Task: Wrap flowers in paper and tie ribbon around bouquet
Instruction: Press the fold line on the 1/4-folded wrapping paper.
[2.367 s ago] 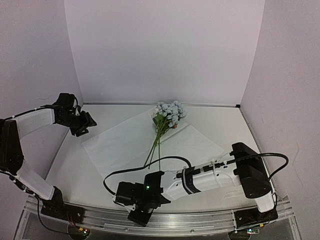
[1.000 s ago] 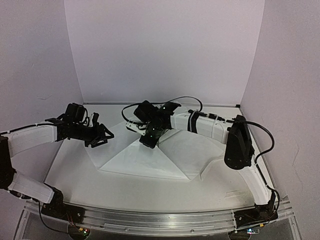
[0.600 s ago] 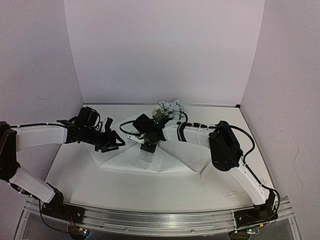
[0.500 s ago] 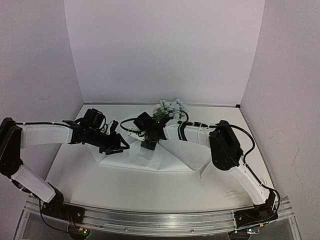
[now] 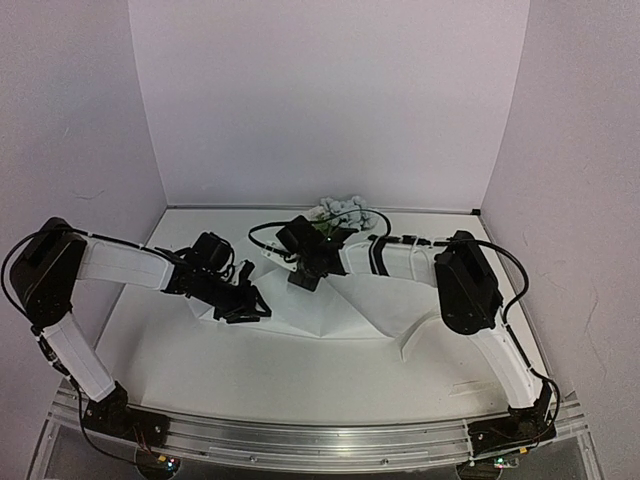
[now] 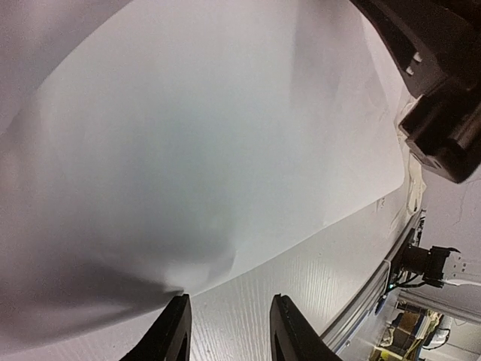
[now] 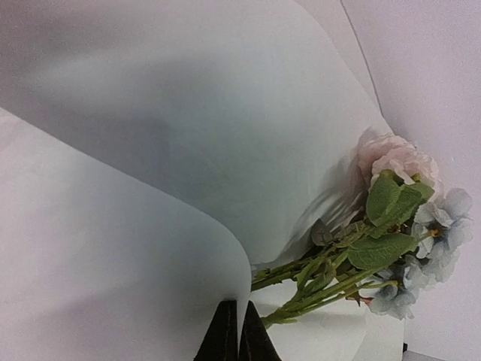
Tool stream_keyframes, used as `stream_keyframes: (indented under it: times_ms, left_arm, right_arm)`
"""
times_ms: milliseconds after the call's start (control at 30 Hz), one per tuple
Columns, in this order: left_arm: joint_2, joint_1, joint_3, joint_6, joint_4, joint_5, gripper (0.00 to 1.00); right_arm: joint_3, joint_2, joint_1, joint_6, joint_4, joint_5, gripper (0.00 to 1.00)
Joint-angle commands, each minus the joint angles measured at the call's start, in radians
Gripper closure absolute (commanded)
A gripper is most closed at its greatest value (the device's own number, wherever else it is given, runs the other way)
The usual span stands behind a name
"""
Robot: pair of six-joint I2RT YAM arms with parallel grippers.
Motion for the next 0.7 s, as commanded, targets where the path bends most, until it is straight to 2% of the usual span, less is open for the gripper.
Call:
stream_keyframes:
  times_ms: [0, 267, 433, 500, 600, 633, 667]
  left_arm:
    - [0.035, -0.004, 0.061, -0.005, 0.065, -0.014, 0.63]
    - [0.121, -0.004, 0.095, -0.01, 0.056, -0.059, 0.66]
    - [0.183, -0.004, 0.111, -0.014, 0.06, -0.081, 0.68]
    - [0.205, -0.004, 0.117, -0.018, 0.062, -0.084, 0.68]
    - [0.221, -0.004, 0.116, -0.029, 0.066, -0.088, 0.68]
    - [0.226, -0.004, 0.115, -0.036, 0.065, -0.092, 0.68]
    - [0.228, -0.004, 0.114, -0.043, 0.061, -0.093, 0.69]
  right_arm:
    - [0.045, -0.049, -0.002, -0.014, 0.042, 0.051, 1.0]
    - [0.071, -0.016, -0.03, -0.009, 0.045, 0.05, 1.0]
    - [0.07, -0.022, -0.039, 0.008, 0.045, 0.054, 0.91]
    - [0.063, -0.043, -0.039, 0.036, 0.025, 0.052, 0.76]
    - [0.022, -0.125, -0.041, 0.141, -0.055, 0.032, 0.37]
    - [0.002, -0.162, -0.042, 0.191, -0.083, 0.019, 0.25]
    - [-0.027, -0.205, -0.045, 0.248, -0.129, -0.006, 0.18]
